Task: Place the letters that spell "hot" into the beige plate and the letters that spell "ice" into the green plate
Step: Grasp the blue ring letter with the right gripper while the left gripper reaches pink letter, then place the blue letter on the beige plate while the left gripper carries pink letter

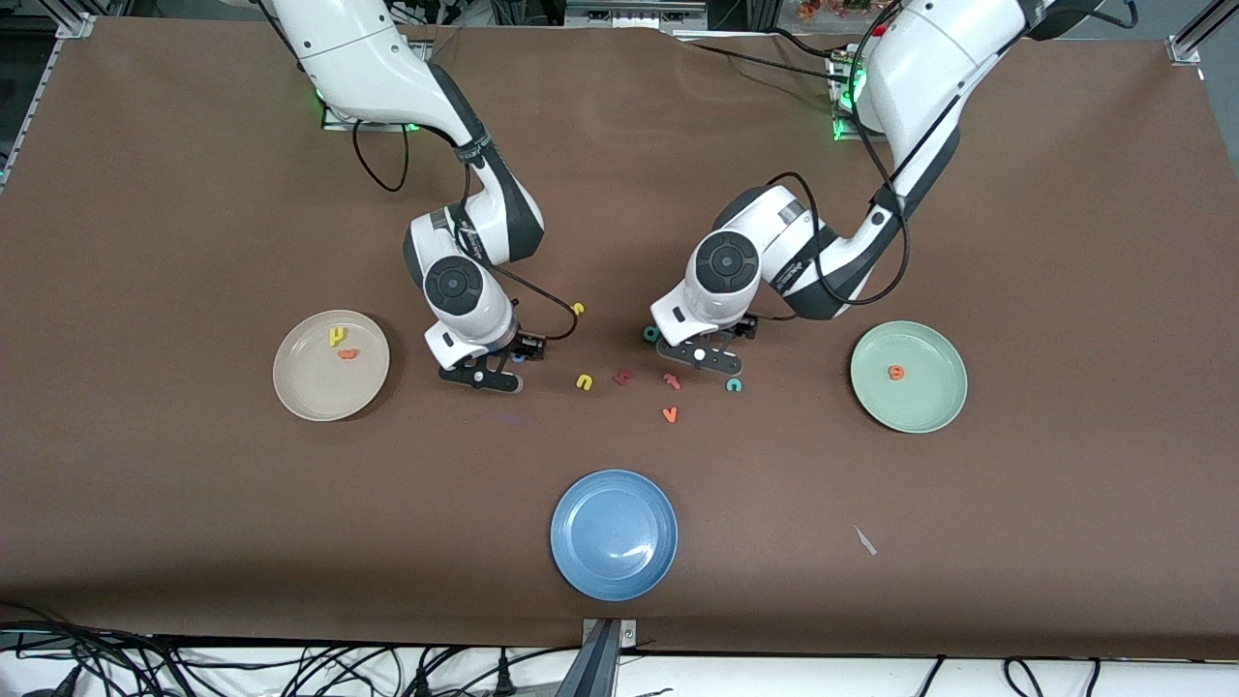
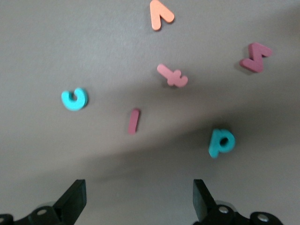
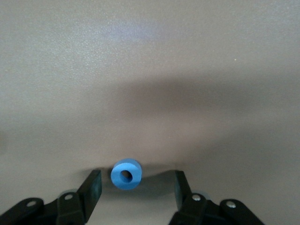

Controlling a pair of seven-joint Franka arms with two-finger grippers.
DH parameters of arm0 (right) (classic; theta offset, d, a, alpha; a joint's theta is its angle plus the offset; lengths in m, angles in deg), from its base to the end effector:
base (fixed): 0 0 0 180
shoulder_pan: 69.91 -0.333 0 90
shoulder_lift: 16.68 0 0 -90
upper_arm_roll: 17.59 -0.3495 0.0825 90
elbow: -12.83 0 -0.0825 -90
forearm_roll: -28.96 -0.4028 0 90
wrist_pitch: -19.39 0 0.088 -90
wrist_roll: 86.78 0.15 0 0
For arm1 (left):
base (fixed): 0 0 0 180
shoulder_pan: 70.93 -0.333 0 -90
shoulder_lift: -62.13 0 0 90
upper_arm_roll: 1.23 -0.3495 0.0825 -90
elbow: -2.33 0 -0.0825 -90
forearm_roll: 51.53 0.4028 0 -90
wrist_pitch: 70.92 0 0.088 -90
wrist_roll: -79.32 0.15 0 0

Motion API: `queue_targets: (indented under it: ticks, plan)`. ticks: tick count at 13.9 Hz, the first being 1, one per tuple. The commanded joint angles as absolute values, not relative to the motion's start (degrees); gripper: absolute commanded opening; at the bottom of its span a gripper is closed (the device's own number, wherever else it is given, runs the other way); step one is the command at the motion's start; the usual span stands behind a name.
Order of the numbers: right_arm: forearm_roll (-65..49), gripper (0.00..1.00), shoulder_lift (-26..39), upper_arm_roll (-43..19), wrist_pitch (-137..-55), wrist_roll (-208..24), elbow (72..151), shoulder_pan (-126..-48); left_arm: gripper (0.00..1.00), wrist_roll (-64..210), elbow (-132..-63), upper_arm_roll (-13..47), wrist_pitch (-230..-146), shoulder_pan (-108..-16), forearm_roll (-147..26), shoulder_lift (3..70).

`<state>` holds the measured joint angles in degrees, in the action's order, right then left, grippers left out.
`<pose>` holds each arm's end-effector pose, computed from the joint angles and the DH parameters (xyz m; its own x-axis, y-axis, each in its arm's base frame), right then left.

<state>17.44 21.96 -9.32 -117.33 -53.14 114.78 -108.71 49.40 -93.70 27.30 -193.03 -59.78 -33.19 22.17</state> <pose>0.5808 0.3565 0.1441 0.9821 -0.1749 -0.0703 -0.1753 -0.9845 -0.0001 0.5628 -0.3985 0.1936 0.9480 -0.2785 -0.1541 -0.2830 -0.9591 -0.0079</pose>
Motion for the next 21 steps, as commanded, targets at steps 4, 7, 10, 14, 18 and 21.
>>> queue_targets:
  ticks: [4, 7, 10, 14, 18, 21]
  plan:
    - [17.09, 0.46, 23.66, -9.41, -118.16, -52.68, 113.2, -108.67, 0.56, 53.21, -92.59, 27.07, -195.45, -57.84, -29.73, 18.45]
    - [17.0, 0.38, 24.45, -9.42, -118.68, -51.98, 112.15, -108.67, 0.56, 53.48, -92.59, 26.37, -200.19, -58.36, -29.12, 17.31]
    - [17.0, 0.28, 24.45, -9.42, -118.86, -51.62, 112.06, -108.67, 0.57, 53.57, -92.59, 24.35, -201.96, -58.19, -28.94, 17.22]
    - [16.3, 0.19, 24.54, -9.42, -118.77, -51.01, 111.62, -108.67, 0.55, 53.13, -92.77, 23.29, -203.27, -57.66, -25.25, 16.26]
    - [16.65, 0.15, 24.1, -8.98, -115.19, -52.23, 109.6, -108.23, 0.12, 52.86, -93.12, 23.29, -203.99, -57.05, -25.77, 16.07]
    - [17.44, 0.15, 21.74, -5.3, -107.73, -56.43, 109.59, -107.44, 0.0, 51.02, -92.68, 23.38, -203.29, -57.57, -25.95, 16.86]
